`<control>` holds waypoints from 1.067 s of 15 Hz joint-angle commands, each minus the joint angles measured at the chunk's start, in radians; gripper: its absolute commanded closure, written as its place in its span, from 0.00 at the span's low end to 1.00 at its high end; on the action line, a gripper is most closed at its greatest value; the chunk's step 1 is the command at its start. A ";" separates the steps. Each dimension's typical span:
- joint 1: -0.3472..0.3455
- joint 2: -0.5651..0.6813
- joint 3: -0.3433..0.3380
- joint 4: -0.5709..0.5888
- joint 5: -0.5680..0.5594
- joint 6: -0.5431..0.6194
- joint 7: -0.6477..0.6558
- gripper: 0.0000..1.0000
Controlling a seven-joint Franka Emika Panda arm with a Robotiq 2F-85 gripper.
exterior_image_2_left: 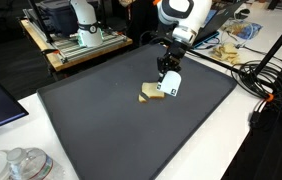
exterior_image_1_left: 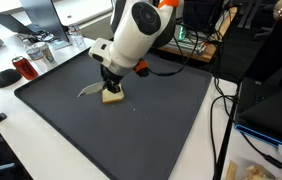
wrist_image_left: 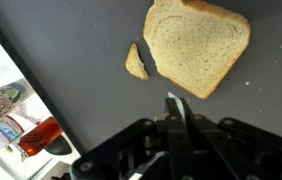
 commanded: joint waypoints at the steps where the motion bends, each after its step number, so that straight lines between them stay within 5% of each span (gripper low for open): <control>1: -0.030 -0.131 0.020 -0.172 -0.051 0.119 0.026 0.99; 10: -0.124 -0.330 0.015 -0.449 -0.080 0.479 -0.056 0.99; 16: -0.174 -0.420 0.025 -0.581 -0.027 0.642 -0.220 0.99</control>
